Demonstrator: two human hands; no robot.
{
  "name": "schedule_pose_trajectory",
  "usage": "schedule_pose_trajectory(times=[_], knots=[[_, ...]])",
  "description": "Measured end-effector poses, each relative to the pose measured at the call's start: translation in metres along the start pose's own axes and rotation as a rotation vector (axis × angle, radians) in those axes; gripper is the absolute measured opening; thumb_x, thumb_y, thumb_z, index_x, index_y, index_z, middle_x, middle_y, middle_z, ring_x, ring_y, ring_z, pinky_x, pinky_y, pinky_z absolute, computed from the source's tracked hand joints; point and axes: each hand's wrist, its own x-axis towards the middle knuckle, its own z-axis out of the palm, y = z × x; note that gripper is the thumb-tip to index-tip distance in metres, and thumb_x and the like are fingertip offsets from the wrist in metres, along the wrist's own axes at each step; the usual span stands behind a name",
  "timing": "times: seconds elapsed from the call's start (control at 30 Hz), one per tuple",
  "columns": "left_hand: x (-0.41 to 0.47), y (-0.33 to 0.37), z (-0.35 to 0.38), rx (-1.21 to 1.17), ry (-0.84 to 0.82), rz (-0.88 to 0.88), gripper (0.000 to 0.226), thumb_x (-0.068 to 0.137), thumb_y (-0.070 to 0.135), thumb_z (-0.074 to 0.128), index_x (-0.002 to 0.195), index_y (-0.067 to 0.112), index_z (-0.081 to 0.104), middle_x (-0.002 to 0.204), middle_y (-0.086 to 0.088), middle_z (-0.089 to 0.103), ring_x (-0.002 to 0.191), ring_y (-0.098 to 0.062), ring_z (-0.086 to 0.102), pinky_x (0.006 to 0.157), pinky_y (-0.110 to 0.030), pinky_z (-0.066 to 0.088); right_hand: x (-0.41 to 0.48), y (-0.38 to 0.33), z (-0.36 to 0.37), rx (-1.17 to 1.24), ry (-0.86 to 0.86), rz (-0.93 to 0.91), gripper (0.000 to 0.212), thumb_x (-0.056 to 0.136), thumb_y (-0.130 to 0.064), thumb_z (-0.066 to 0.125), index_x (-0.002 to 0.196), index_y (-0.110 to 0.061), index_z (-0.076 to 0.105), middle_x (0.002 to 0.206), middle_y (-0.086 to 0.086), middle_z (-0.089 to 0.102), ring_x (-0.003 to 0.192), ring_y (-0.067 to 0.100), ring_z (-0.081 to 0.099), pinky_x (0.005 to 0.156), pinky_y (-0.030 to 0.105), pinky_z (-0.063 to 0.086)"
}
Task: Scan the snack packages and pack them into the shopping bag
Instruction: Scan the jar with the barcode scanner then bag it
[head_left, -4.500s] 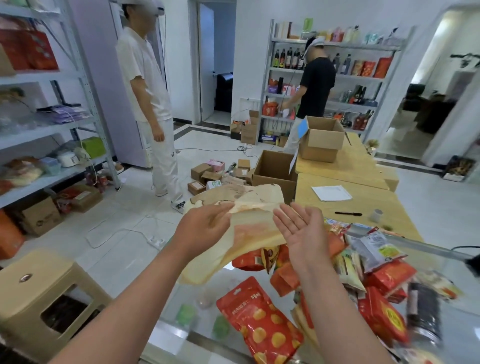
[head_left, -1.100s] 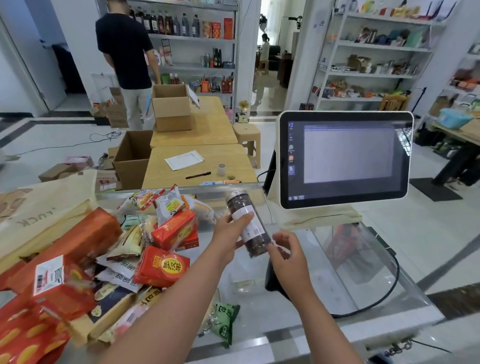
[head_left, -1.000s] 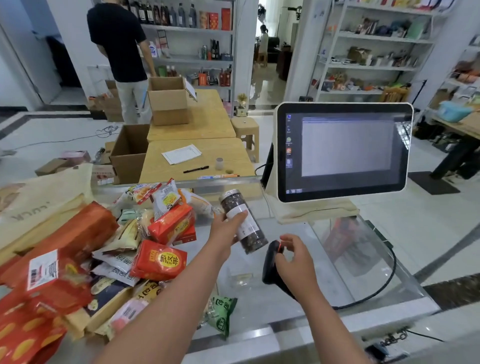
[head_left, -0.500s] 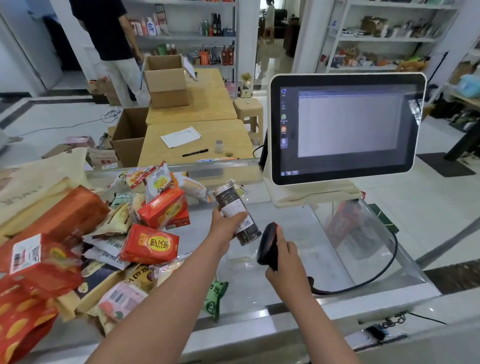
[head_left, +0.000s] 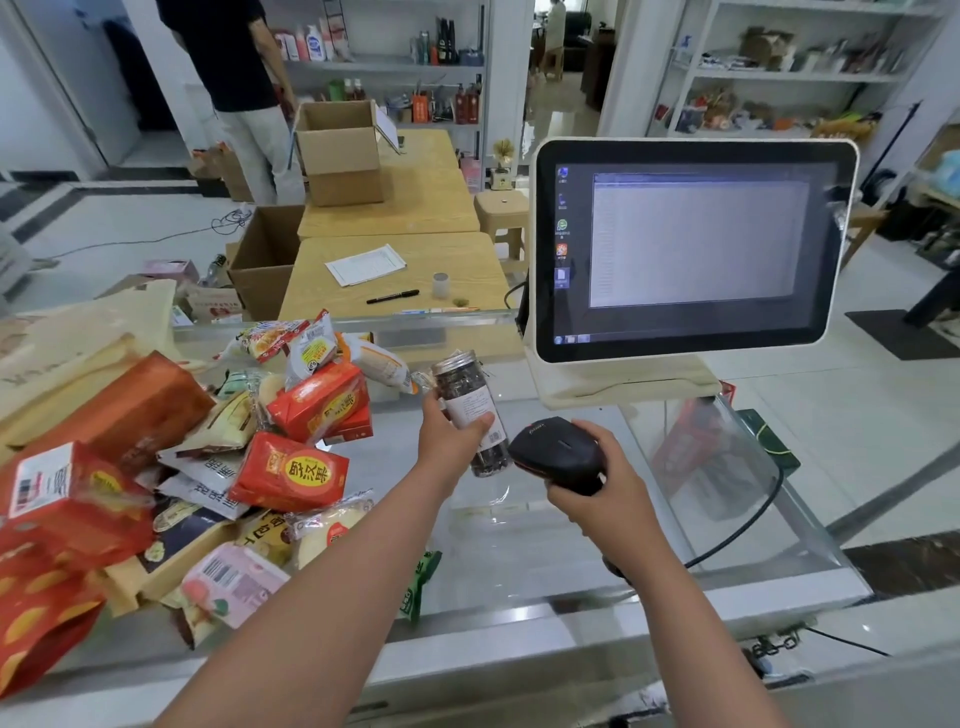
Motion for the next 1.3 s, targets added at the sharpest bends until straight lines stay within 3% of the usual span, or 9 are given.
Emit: schedule_pose_trajectory(times=[0.3,0.63,1.13,1.3], knots=[[-0.0059,-0.0004,0.0052,-0.014,0.035,0.007,0.070,0.086,0.009,0.069,0.141,0.023,0.028,0.131,-0.006,0.055,0.099,-0.016,0.057,0.086,-0.035,0.051,-0.0034,-0.0045,-0.0028,0.047,-0.050,0.043,0.059,0.078,-0.001,0.065,0.120,-0.038,0.047,0.108,-0.010,0.060,0.079,0.014,0.059,0.051,0.011,0.044],[-0.0097,0.0022,0.0063,0.047,0.035,0.017,0.069,0.087,0.011,0.069,0.142,0.019,0.028,0.138,-0.009,0.051,0.121,-0.026,0.054,0.095,-0.039,0.048,-0.0034,-0.0026,-0.0048,0.058,-0.044,0.043,0.058,0.077,-0.001,0.064,0.116,-0.041,0.048,0.105,-0.009,0.062,0.070,0.014,0.058,0.050,0.017,0.045],[-0.0099,0.0024,0.0049,0.012,0.035,-0.011,0.070,0.087,0.009,0.067,0.143,0.023,0.027,0.134,-0.009,0.054,0.118,-0.026,0.057,0.091,-0.039,0.050,-0.0082,-0.0025,-0.0050,0.081,-0.015,0.037,0.060,0.078,-0.001,0.066,0.120,-0.038,0.046,0.106,-0.016,0.058,0.080,0.015,0.059,0.054,0.014,0.047],[-0.0095,0.0021,0.0043,0.010,0.038,-0.017,0.069,0.088,0.009,0.067,0.143,0.023,0.027,0.136,-0.008,0.052,0.119,-0.027,0.056,0.097,-0.044,0.049,-0.0082,-0.0011,-0.0049,0.083,-0.007,0.031,0.060,0.077,0.000,0.066,0.118,-0.040,0.047,0.105,-0.018,0.059,0.078,0.014,0.059,0.054,0.014,0.046]])
